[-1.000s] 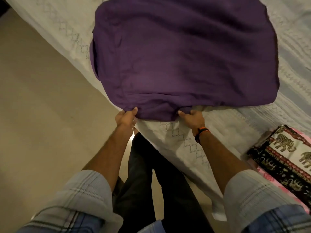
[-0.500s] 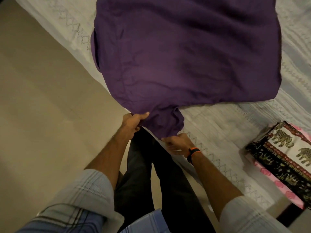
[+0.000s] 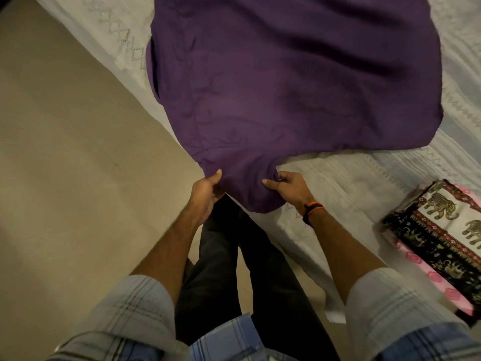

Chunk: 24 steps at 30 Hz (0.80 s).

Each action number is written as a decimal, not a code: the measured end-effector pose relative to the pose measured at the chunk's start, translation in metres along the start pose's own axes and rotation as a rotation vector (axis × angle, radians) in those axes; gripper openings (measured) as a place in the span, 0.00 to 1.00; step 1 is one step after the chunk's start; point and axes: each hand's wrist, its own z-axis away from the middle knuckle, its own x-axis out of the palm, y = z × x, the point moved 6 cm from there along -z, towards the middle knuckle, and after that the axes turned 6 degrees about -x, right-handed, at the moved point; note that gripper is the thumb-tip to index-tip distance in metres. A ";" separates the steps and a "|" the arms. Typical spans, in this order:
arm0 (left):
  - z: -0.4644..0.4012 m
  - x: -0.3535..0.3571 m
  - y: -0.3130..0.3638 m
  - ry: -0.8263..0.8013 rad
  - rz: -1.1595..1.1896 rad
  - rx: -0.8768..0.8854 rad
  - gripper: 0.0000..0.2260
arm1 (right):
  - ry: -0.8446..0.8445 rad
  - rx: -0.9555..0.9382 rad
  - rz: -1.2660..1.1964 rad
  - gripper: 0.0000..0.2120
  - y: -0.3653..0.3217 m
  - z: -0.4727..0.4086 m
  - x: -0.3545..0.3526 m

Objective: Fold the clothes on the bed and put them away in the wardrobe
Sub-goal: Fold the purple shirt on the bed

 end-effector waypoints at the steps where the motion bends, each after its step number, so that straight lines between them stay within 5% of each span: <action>1: 0.004 0.002 -0.002 -0.023 0.028 -0.010 0.23 | 0.012 -0.011 -0.045 0.09 0.000 0.006 0.002; 9: 0.023 0.004 -0.025 -0.023 -0.158 -0.077 0.31 | 0.095 -0.008 -0.339 0.07 0.006 0.036 0.003; 18: 0.040 0.007 -0.045 -0.087 0.017 -0.127 0.28 | 0.115 0.043 -0.464 0.17 0.020 0.057 -0.005; 24: 0.042 0.015 -0.055 -0.091 0.209 -0.125 0.29 | 0.120 0.096 -0.521 0.10 0.027 0.067 0.002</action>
